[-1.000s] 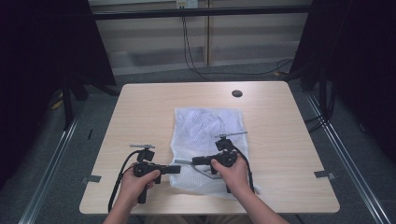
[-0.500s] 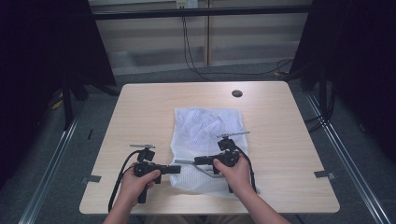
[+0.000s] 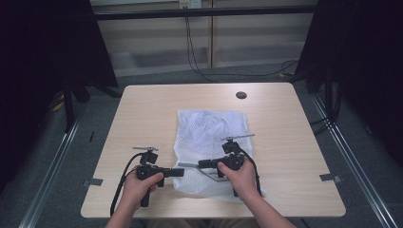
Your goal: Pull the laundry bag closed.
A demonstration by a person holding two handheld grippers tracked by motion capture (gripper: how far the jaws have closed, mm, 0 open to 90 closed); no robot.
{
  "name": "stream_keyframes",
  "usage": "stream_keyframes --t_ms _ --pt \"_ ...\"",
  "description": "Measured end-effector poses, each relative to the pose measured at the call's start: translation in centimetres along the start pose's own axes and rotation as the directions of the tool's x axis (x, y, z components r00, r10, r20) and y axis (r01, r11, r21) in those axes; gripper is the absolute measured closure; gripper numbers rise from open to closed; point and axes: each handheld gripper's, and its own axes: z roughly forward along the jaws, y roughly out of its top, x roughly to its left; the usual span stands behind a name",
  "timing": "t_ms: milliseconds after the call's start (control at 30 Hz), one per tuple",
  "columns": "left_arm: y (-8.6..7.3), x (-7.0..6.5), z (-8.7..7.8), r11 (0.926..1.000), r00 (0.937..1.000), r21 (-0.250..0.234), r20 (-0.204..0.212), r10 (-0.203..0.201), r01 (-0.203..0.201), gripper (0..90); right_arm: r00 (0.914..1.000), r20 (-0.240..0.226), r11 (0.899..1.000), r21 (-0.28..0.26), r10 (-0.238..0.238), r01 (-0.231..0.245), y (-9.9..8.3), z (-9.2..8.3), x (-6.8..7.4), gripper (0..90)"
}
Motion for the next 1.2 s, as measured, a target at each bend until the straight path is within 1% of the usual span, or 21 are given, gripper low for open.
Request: stream_keyframes --t_ms 167,267,333,367,533,600,667,767,833,867,933,967,1033,1200 --pt "-0.01 0.00 -0.02 1.0000 1.0000 0.002 -0.001 0.001 -0.001 88.3 1.0000 -0.001 1.000 0.004 0.001 -0.001 0.03 0.01 0.00 87.1" --pt "0.01 0.00 -0.03 1.0000 1.0000 0.002 0.001 0.000 0.000 88.3 0.9999 -0.001 1.000 0.009 0.012 -0.012 0.07 0.00 -0.05 87.1" --pt "0.03 0.05 -0.15 1.0000 1.0000 0.005 -0.005 0.004 -0.004 88.3 0.9999 0.000 1.000 0.012 0.011 -0.011 0.07 -0.04 -0.08 87.1" --pt "0.03 0.05 -0.22 1.0000 1.0000 -0.003 0.000 -0.005 0.005 88.3 1.0000 0.000 1.000 0.011 0.003 -0.003 0.07 -0.09 -0.18 87.1" --pt "0.02 0.14 -0.32 1.0000 1.0000 -0.007 0.005 -0.005 0.005 88.2 0.9999 0.002 1.000 0.006 0.016 -0.016 0.05 -0.48 -0.50 87.1" --pt "0.03 0.10 -0.29 1.0000 1.0000 -0.006 0.004 -0.008 0.008 88.2 0.9999 0.006 1.000 0.006 0.011 -0.011 0.04 -0.52 -0.51 87.1" --pt "0.04 0.11 -0.33 1.0000 1.0000 -0.006 0.000 -0.004 0.004 88.2 0.9999 0.002 1.000 0.009 0.016 -0.016 0.01 -0.54 -0.56 87.1" --pt "0.05 0.11 -0.36 0.9999 0.9999 -0.006 0.011 -0.010 0.010 88.2 0.9999 0.000 1.000 0.008 0.014 -0.014 -0.02 -0.55 -0.56 87.1" --pt "0.04 0.10 -0.37 0.9999 0.9999 -0.007 0.009 -0.011 0.011 88.2 0.9998 -0.005 1.000 0.009 0.018 -0.018 0.00 -0.59 -0.59 87.1" --pt "0.05 0.14 -0.43 0.9999 0.9999 -0.009 0.007 -0.011 0.011 88.2 0.9999 0.004 1.000 0.010 0.016 -0.016 0.01 -0.62 -0.60 87.1" --pt "0.01 0.15 -0.52 0.9998 0.9997 -0.010 0.015 -0.019 0.019 88.2 0.9998 0.006 1.000 0.012 0.018 -0.018 0.00 -0.68 -0.75 87.1" --pt "0.00 0.16 -0.52 0.9998 0.9997 -0.010 0.014 -0.019 0.019 88.2 0.9997 0.002 1.000 0.010 0.024 -0.024 -0.01 -0.73 -0.80 87.1" --pt "0.00 0.19 -0.53 0.9998 0.9997 -0.011 0.013 -0.019 0.019 88.2 0.9997 0.006 1.000 0.009 0.024 -0.024 0.00 -0.74 -0.80 87.1" --pt "0.02 0.23 -0.59 0.9998 0.9999 -0.014 0.007 -0.014 0.014 88.2 0.9997 -0.001 1.000 0.011 0.023 -0.023 0.01 -0.74 -0.83 87.1"
